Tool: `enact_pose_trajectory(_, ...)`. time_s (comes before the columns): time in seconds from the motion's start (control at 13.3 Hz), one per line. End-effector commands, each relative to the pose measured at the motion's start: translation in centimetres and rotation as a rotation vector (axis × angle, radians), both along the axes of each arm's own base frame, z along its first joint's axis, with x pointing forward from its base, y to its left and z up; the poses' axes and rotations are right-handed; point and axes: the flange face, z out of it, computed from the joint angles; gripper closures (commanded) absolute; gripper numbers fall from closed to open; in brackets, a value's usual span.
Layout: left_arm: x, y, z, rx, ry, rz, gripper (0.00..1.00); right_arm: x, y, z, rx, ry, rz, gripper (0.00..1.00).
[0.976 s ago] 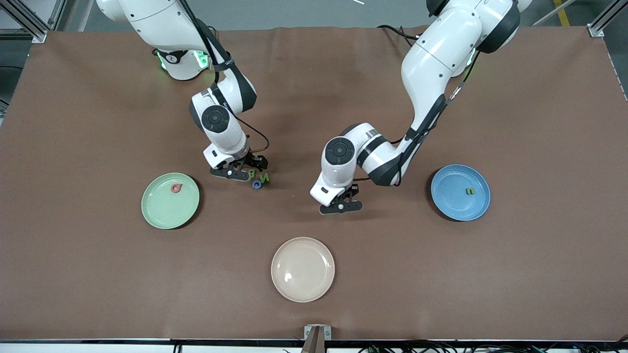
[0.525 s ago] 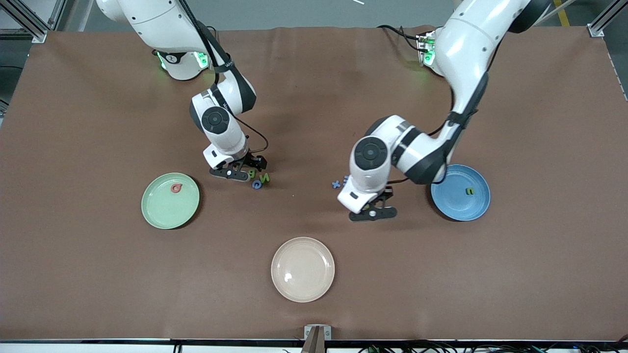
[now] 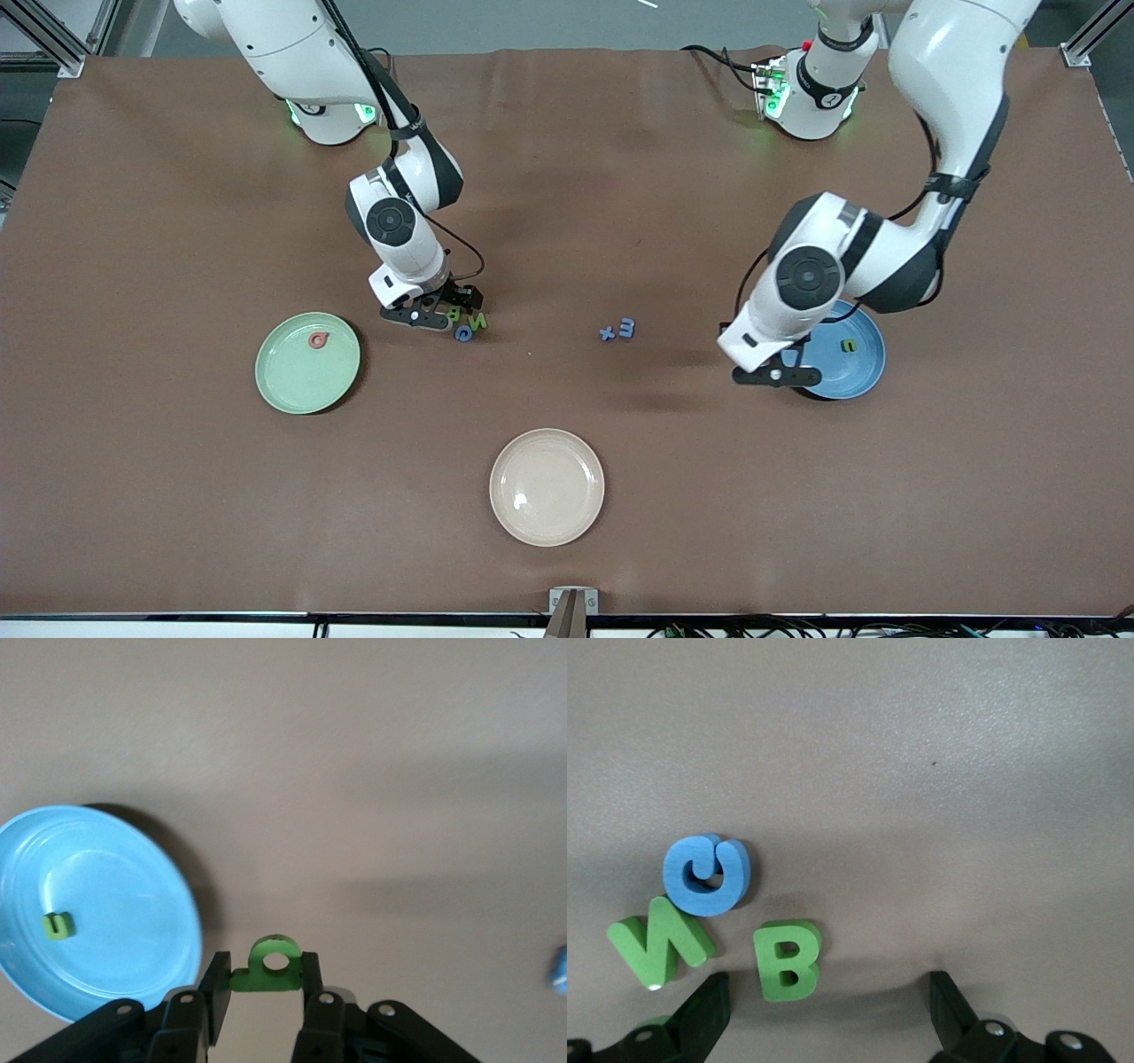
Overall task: Sort upper and lower case letters into plates
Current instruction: 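Carry the b to the blue plate while the right gripper grasps the green B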
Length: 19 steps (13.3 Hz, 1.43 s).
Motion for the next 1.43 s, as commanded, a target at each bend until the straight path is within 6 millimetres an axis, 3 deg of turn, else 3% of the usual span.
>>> enact_pose_trajectory(0.0, -3.1, 5.2, -1.2, -0.011, -0.01, -0.064, 0.82, 0.3, -0.8, -0.1, 0.002, -0.011, -0.012, 0.03)
enact_pose_trajectory(0.38, -6.5, 14.1, -6.1, 0.005, -0.071, -0.191, 0.82, 1.2, -0.9, 0.5, 0.012, -0.027, -0.023, 0.1)
enact_pose_trajectory(0.53, -7.1, 16.4, -7.2, 0.013, -0.055, -0.229, 0.82, 1.2, -0.9, 0.4, 0.01, -0.024, -0.024, 0.15)
enact_pose_trajectory(0.75, -7.7, 19.5, -8.2, 0.004, -0.02, -0.252, 0.82, 1.0, -1.0, 0.1, 0.003, -0.012, -0.024, 0.39)
enact_pose_trajectory(0.9, -8.0, 19.5, -8.8, -0.008, -0.012, -0.253, 0.82, 1.1, -1.0, 0.2, 0.003, -0.012, -0.024, 0.55)
enact_pose_trajectory(0.98, -7.9, 19.4, -8.9, -0.016, -0.019, -0.254, 0.81, 1.2, -1.1, 0.2, 0.003, -0.012, -0.025, 0.67)
enact_pose_trajectory(1.05, -7.7, 19.3, -8.9, -0.019, -0.027, -0.256, 0.81, 1.6, -1.4, 0.4, 0.007, -0.017, -0.036, 0.86)
enact_pose_trajectory(1.13, -7.4, 19.0, -8.9, -0.026, -0.034, -0.255, 0.81, 2.1, -1.9, 0.6, 0.009, -0.022, -0.045, 0.96)
enact_pose_trajectory(1.35, -7.0, 18.4, -9.1, -0.038, -0.04, -0.248, 0.8, 4.5, -3.3, 2.1, 0.007, -0.017, -0.067, 0.96)
